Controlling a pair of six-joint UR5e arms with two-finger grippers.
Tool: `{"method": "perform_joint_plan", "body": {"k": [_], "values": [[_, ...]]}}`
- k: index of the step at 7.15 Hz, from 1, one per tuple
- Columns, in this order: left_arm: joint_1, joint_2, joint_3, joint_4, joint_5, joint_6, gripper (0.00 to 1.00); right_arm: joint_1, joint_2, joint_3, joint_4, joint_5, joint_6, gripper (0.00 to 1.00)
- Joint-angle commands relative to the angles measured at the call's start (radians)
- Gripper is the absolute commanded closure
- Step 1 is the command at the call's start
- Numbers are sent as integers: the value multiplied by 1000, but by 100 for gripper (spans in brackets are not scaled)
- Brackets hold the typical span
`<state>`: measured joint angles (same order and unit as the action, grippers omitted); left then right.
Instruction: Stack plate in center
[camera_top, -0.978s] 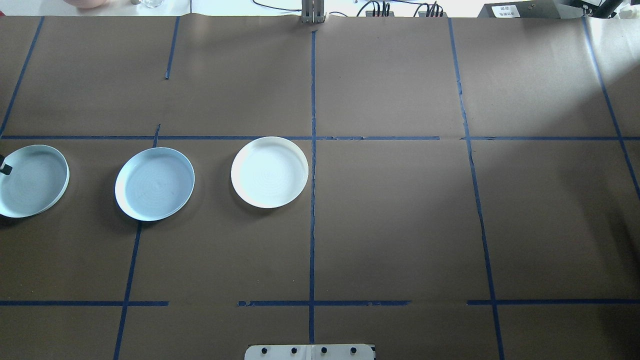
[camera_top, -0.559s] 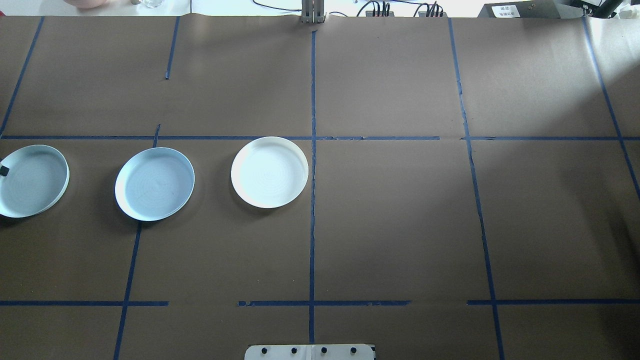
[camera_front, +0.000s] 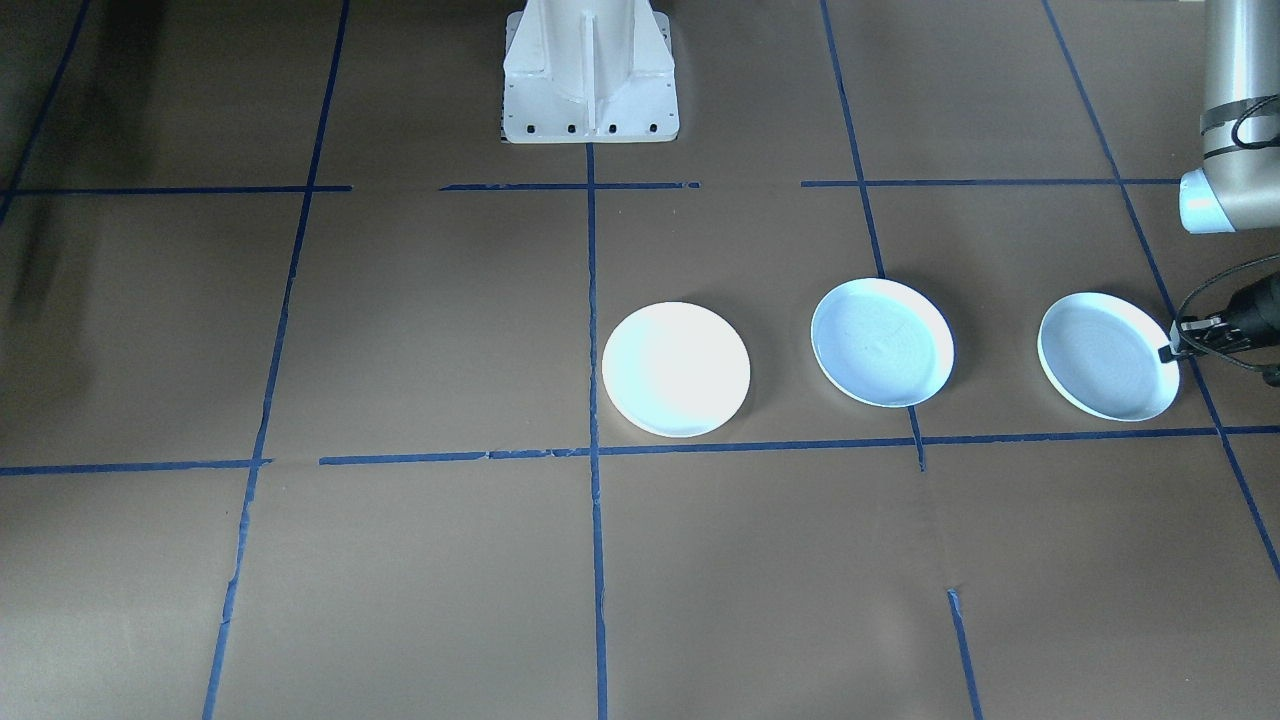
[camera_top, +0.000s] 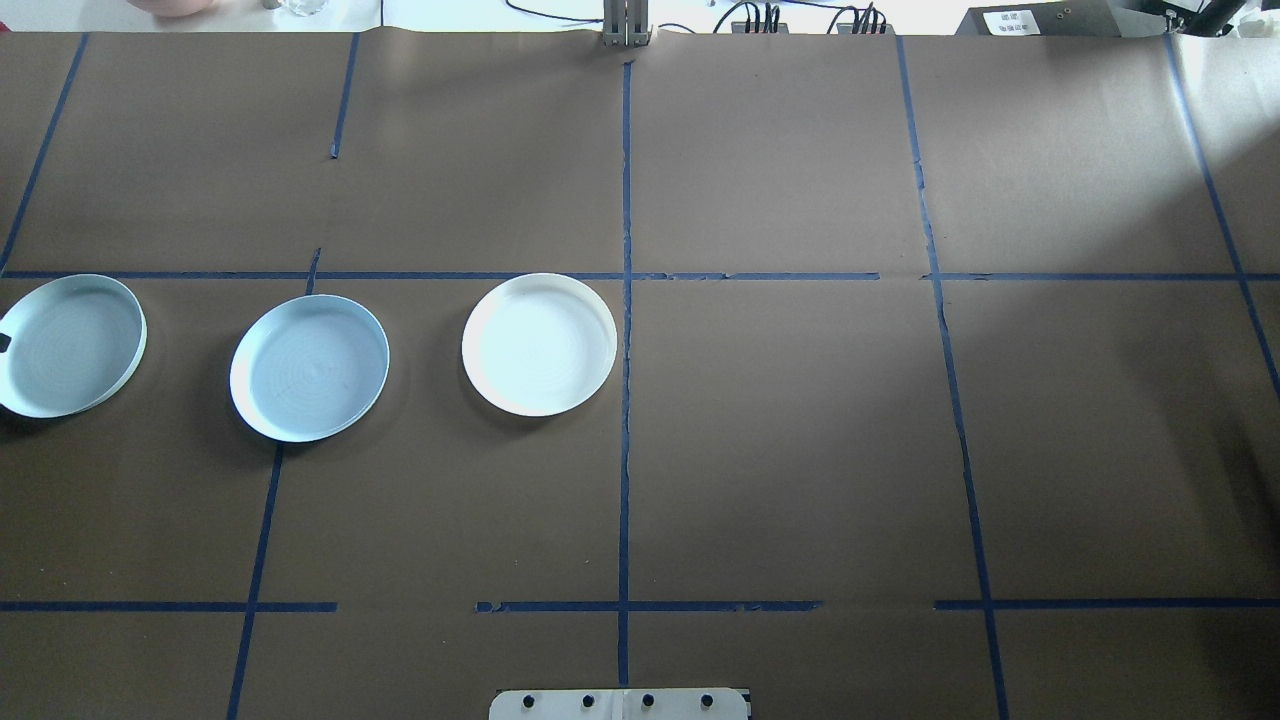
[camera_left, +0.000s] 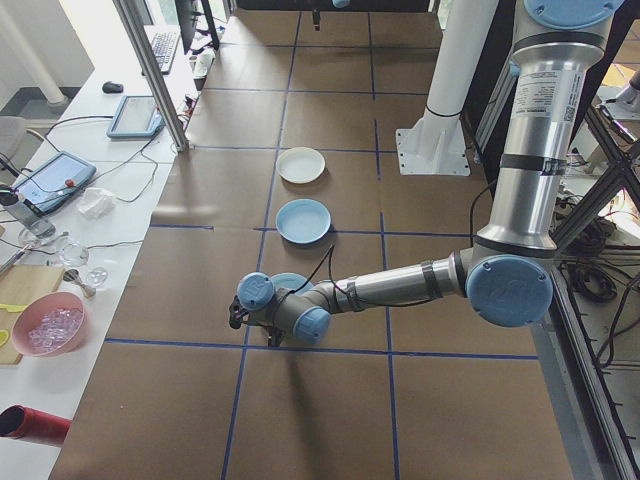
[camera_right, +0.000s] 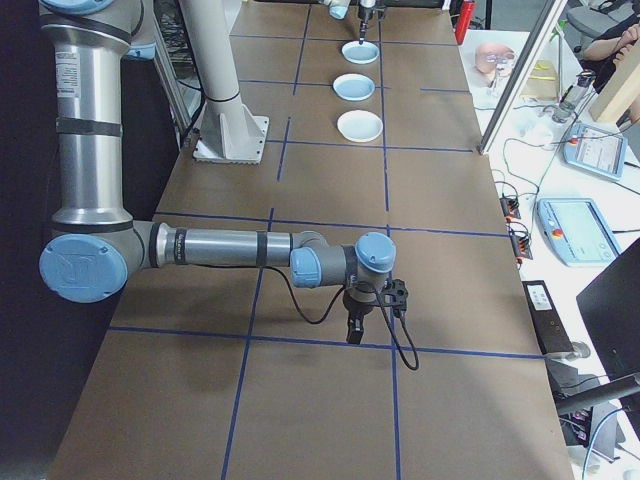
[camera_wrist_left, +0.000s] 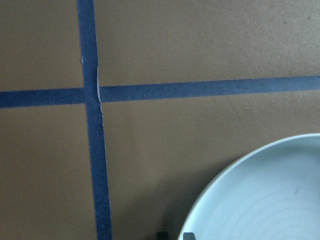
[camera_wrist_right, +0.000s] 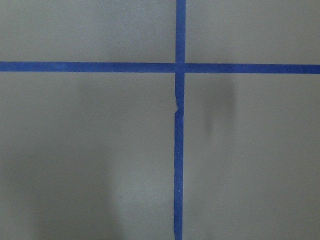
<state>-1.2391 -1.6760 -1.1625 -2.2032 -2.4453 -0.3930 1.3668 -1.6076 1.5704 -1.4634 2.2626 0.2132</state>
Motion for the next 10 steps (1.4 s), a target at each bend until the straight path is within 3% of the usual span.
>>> {"method": "perform_joint_plan", "body": {"k": [1, 4, 5, 8, 10], "values": [[-5, 15, -49, 8, -91, -1, 100, 0, 0, -1, 0, 0, 0, 0], [-6, 93, -208, 14, -151, -75, 100, 0, 0, 0, 0, 0, 0, 0], [-5, 96, -215, 13, -203, -89, 100, 0, 0, 0, 0, 0, 0, 0], [10, 78, -287, 0, -205, -269, 100, 0, 0, 0, 0, 0, 0, 0], [87, 29, -316, -4, -198, -386, 100, 0, 0, 0, 0, 0, 0, 0]]}}
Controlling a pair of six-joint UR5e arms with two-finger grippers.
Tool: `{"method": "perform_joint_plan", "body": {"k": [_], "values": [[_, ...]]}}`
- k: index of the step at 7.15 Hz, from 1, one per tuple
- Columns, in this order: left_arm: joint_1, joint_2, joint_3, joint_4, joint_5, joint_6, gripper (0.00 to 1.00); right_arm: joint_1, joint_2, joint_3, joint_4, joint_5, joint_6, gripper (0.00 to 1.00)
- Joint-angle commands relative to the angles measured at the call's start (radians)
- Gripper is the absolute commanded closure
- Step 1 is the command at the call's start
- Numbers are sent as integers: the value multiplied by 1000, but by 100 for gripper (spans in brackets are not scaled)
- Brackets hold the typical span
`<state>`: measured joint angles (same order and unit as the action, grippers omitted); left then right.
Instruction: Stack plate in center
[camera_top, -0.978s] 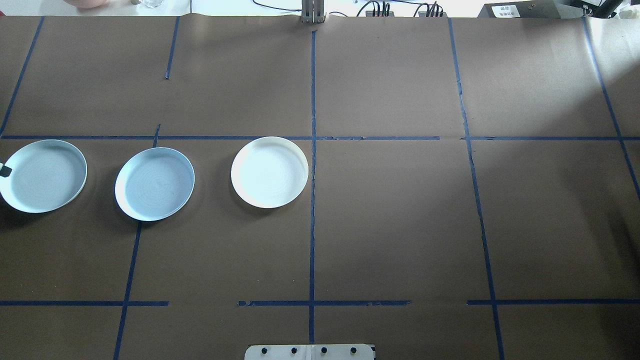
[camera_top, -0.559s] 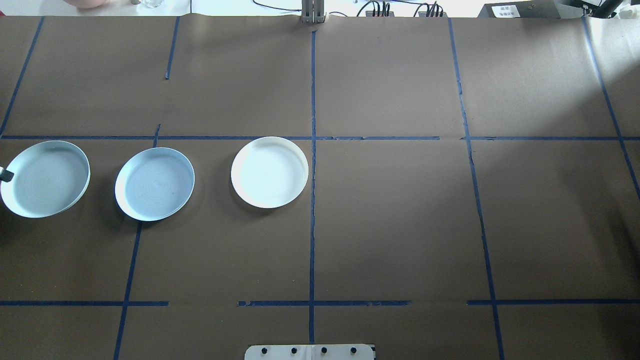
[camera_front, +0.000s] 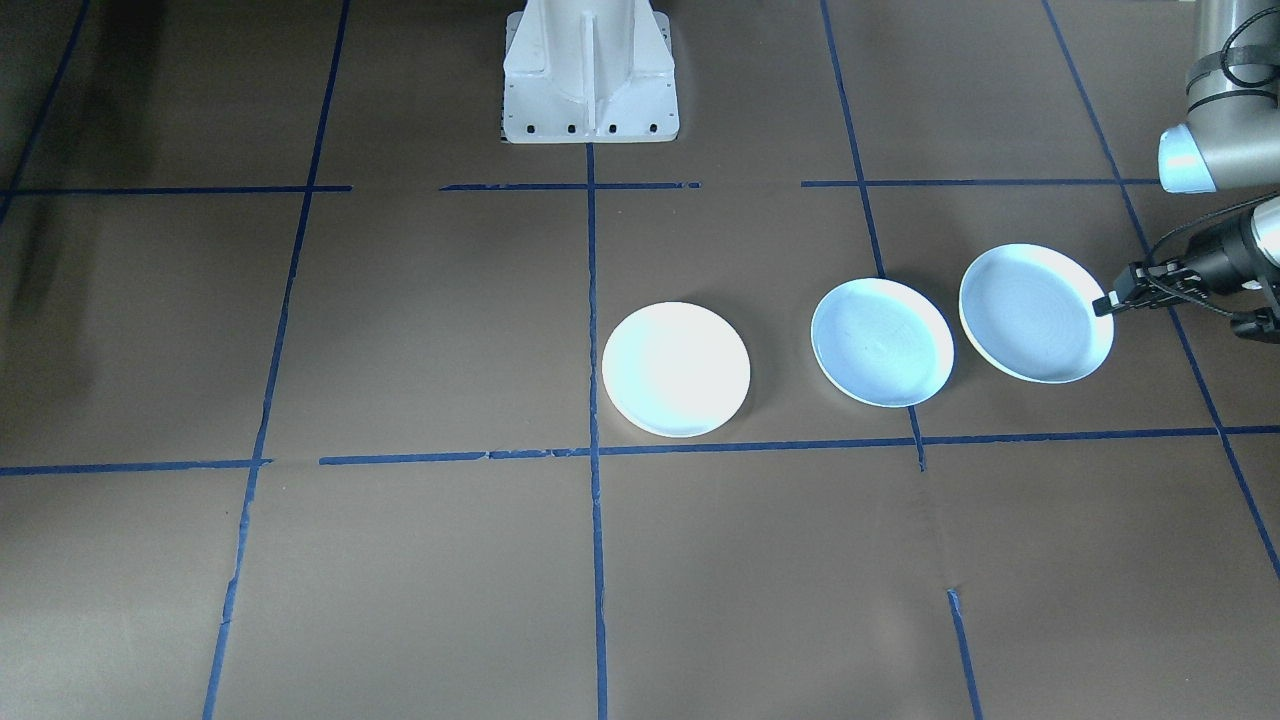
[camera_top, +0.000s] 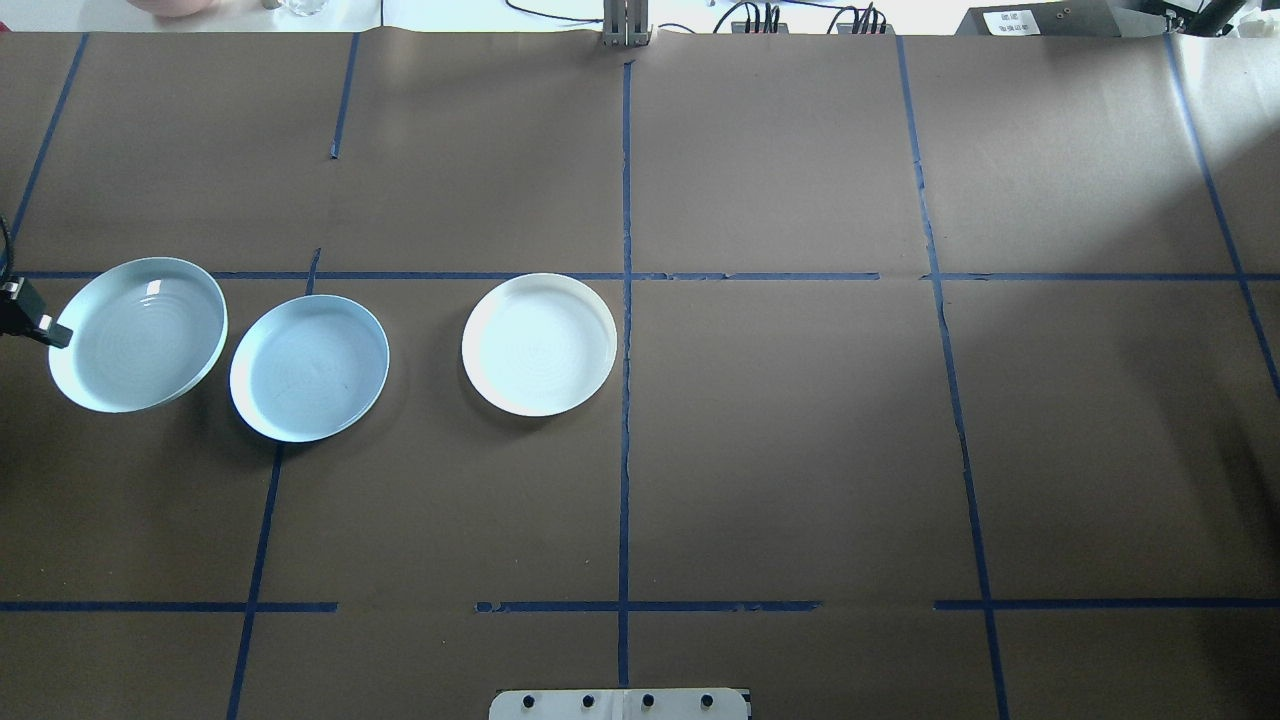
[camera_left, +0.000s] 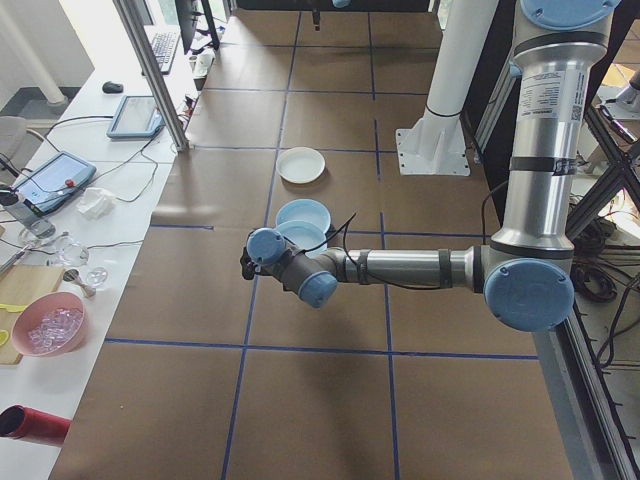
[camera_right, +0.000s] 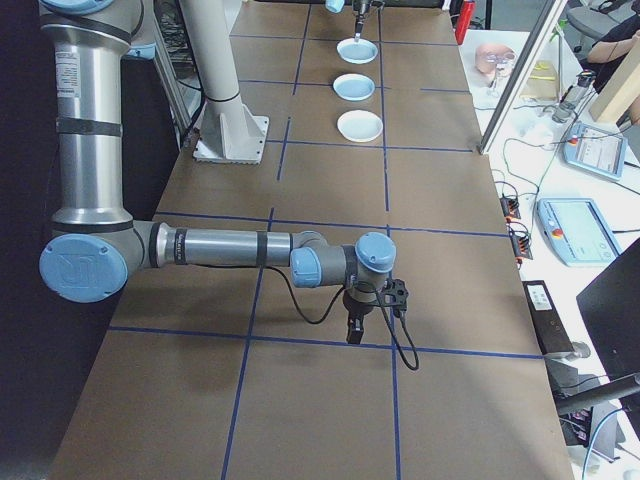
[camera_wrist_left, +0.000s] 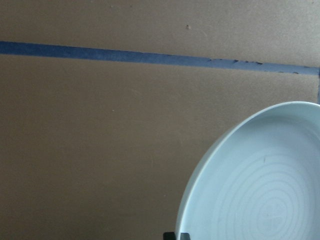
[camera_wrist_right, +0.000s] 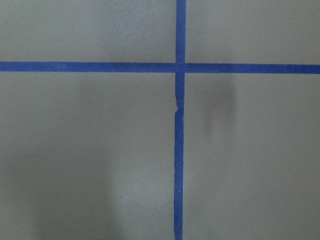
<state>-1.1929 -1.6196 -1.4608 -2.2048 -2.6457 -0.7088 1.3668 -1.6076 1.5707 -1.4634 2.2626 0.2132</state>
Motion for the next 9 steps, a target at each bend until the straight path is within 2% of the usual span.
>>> {"method": "perform_joint_plan", "body": {"k": [1, 2, 3, 5, 9], "values": [[77, -61, -18, -4, 4, -130, 100, 0, 0, 0, 0, 0, 0, 0], [110, -77, -18, -15, 9, -167, 100, 0, 0, 0, 0, 0, 0, 0], [121, -85, -24, -42, 48, -217, 100, 0, 0, -1, 0, 0, 0, 0], [157, -85, -21, -101, 78, -288, 100, 0, 0, -1, 0, 0, 0, 0], [220, -86, -13, -188, 111, -390, 100, 0, 0, -1, 0, 0, 0, 0]]}}
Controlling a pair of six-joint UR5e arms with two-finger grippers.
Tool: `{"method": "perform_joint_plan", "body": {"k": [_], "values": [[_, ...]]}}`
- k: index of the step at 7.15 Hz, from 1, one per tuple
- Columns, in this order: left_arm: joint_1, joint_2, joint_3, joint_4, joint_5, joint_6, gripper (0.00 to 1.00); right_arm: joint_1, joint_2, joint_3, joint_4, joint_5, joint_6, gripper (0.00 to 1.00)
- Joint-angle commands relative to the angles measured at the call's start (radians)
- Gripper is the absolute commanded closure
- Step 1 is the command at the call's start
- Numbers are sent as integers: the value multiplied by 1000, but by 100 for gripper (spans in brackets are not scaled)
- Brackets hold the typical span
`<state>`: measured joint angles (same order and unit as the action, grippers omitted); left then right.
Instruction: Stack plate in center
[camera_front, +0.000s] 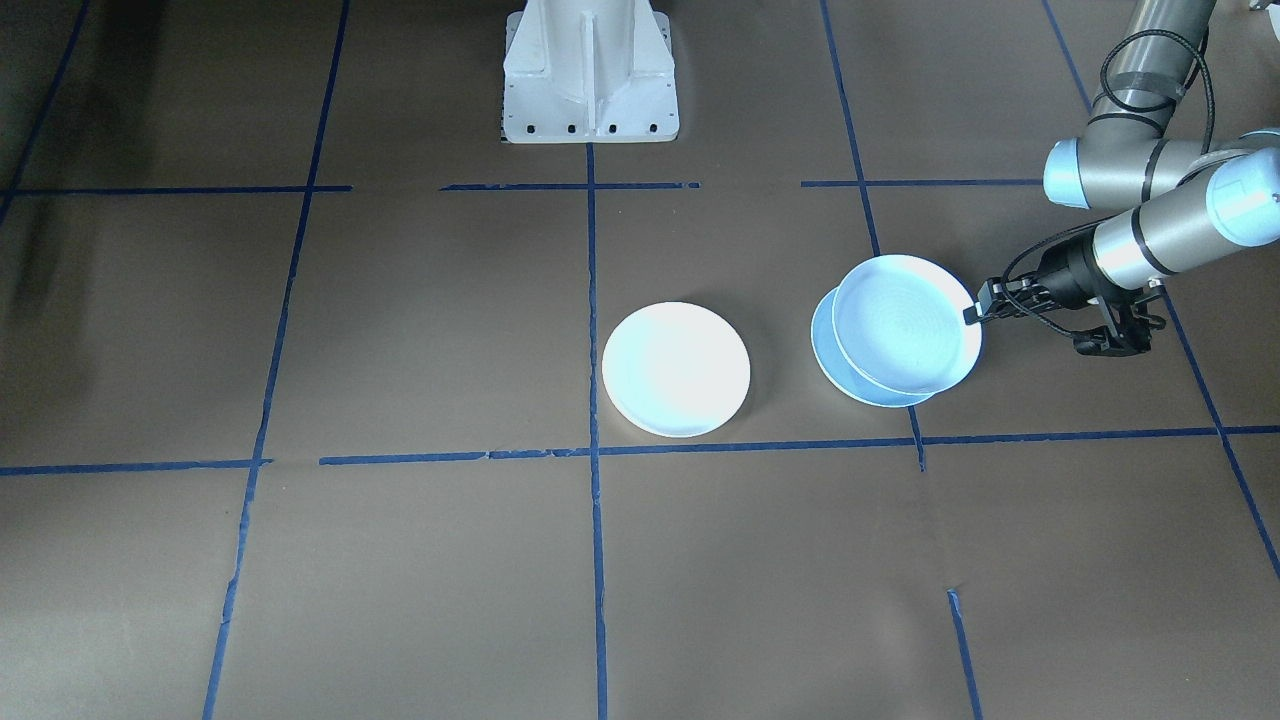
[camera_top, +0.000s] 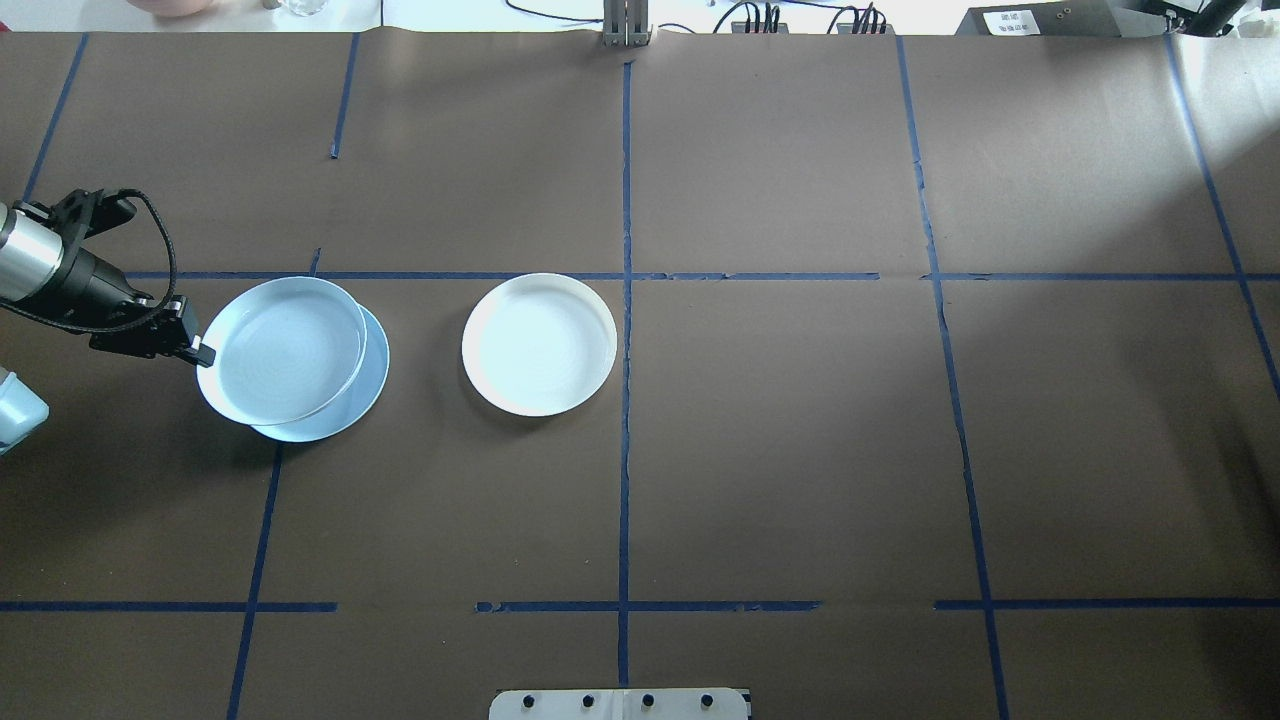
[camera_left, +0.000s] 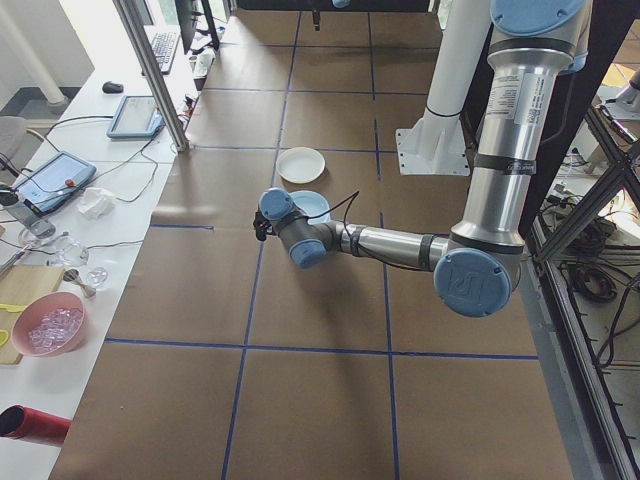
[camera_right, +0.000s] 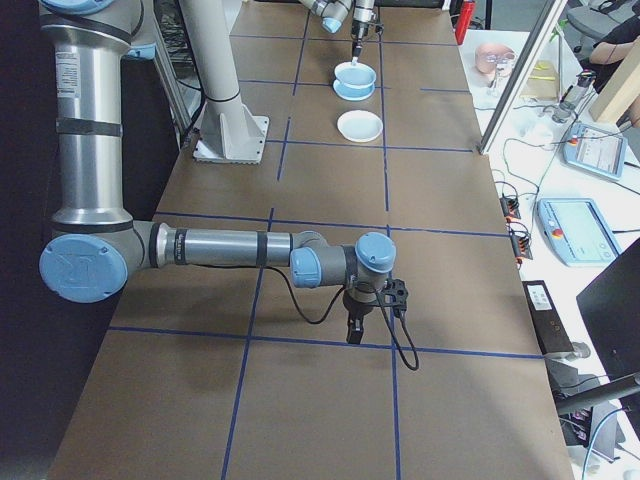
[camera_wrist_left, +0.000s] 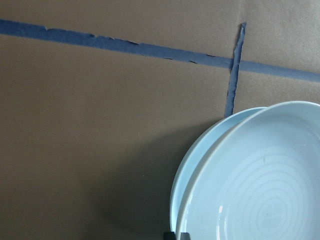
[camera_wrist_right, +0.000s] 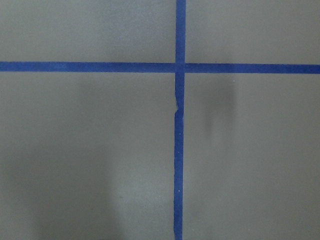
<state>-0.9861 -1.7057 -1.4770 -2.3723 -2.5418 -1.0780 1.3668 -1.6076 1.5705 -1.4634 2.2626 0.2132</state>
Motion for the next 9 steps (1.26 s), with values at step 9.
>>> {"method": "perform_joint_plan", "body": {"k": [9], "values": [[38, 0, 9, -33, 44, -33, 100, 0, 0, 0, 0, 0, 0, 0]]}}
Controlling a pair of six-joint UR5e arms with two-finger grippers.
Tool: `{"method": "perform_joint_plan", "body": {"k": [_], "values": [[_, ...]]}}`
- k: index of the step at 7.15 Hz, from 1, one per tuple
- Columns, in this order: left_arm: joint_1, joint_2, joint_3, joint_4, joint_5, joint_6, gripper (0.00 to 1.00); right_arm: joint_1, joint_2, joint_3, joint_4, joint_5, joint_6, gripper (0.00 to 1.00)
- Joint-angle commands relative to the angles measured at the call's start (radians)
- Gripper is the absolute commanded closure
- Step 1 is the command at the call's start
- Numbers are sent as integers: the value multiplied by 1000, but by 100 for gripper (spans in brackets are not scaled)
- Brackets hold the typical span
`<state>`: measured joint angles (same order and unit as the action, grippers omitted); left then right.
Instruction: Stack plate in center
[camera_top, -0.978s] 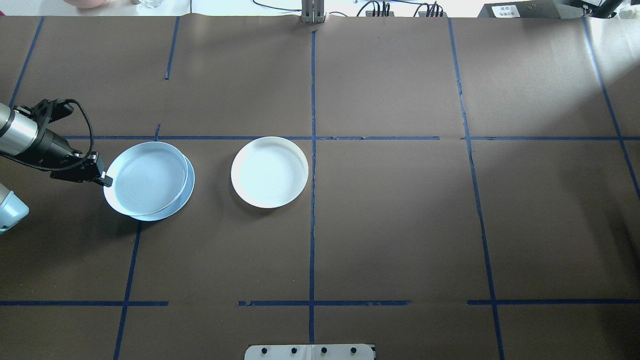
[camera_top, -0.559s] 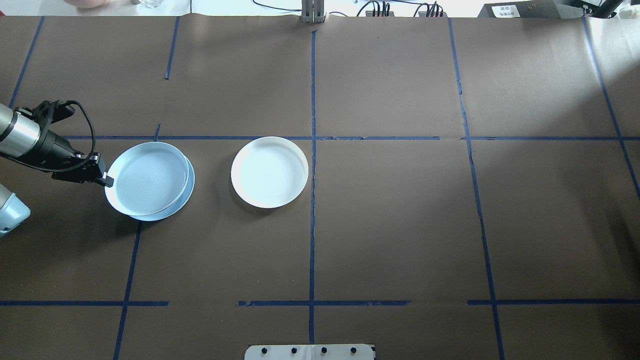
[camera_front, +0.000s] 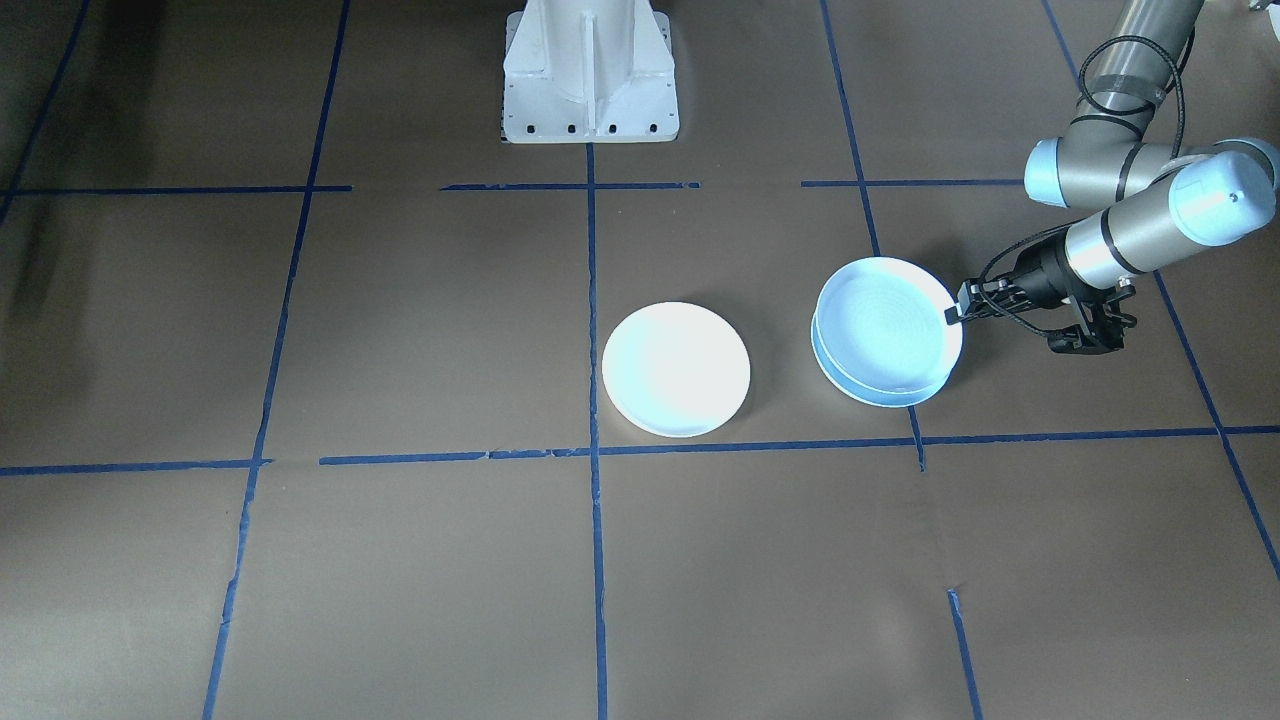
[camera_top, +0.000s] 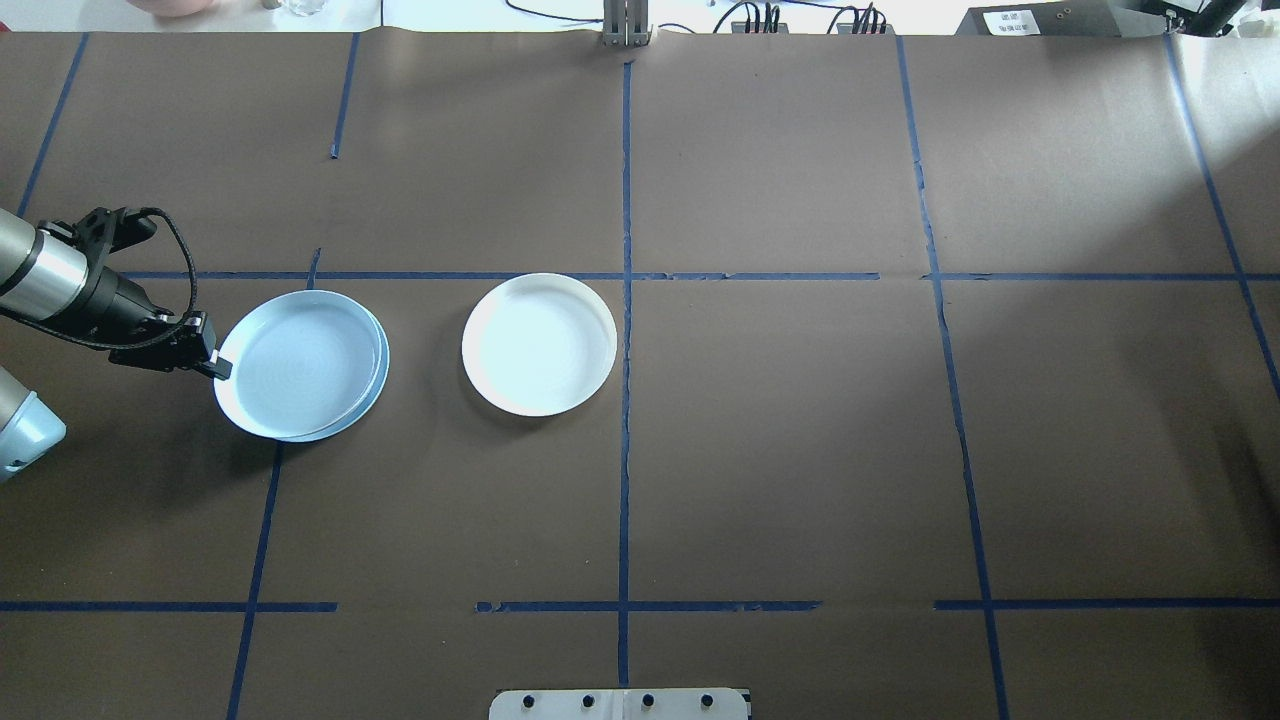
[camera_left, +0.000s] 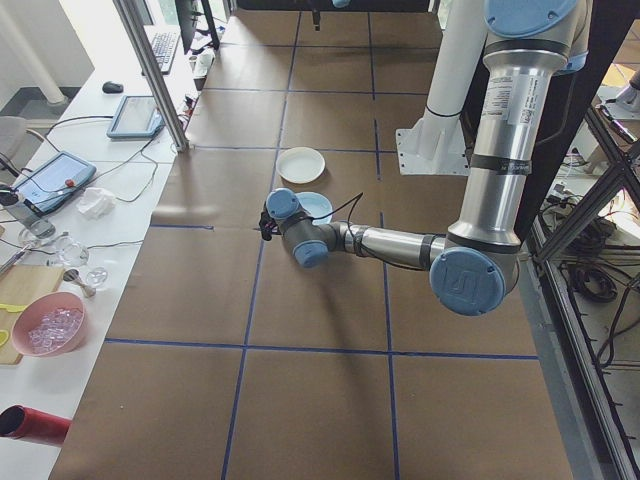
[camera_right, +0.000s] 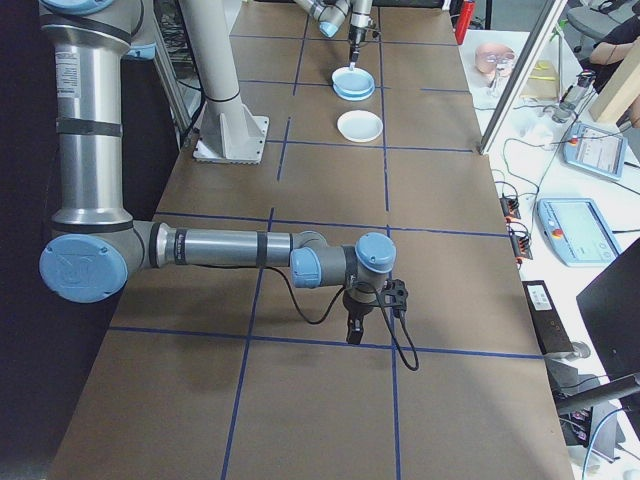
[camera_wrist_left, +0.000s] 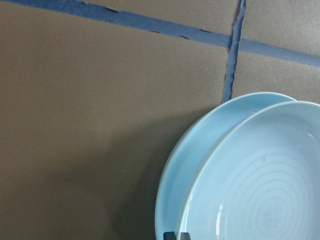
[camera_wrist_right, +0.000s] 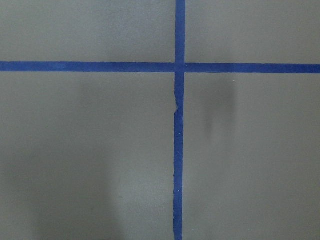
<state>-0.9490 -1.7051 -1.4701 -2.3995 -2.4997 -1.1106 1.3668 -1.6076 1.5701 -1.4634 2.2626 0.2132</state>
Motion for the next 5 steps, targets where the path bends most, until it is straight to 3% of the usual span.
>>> {"method": "perform_joint_plan", "body": {"k": [1, 5], "values": [[1, -1, 5, -16, 8, 0, 100, 0, 0, 1, 0, 0, 0, 0], [2, -1, 13, -20, 8, 0, 100, 0, 0, -1, 0, 0, 0, 0]]}}
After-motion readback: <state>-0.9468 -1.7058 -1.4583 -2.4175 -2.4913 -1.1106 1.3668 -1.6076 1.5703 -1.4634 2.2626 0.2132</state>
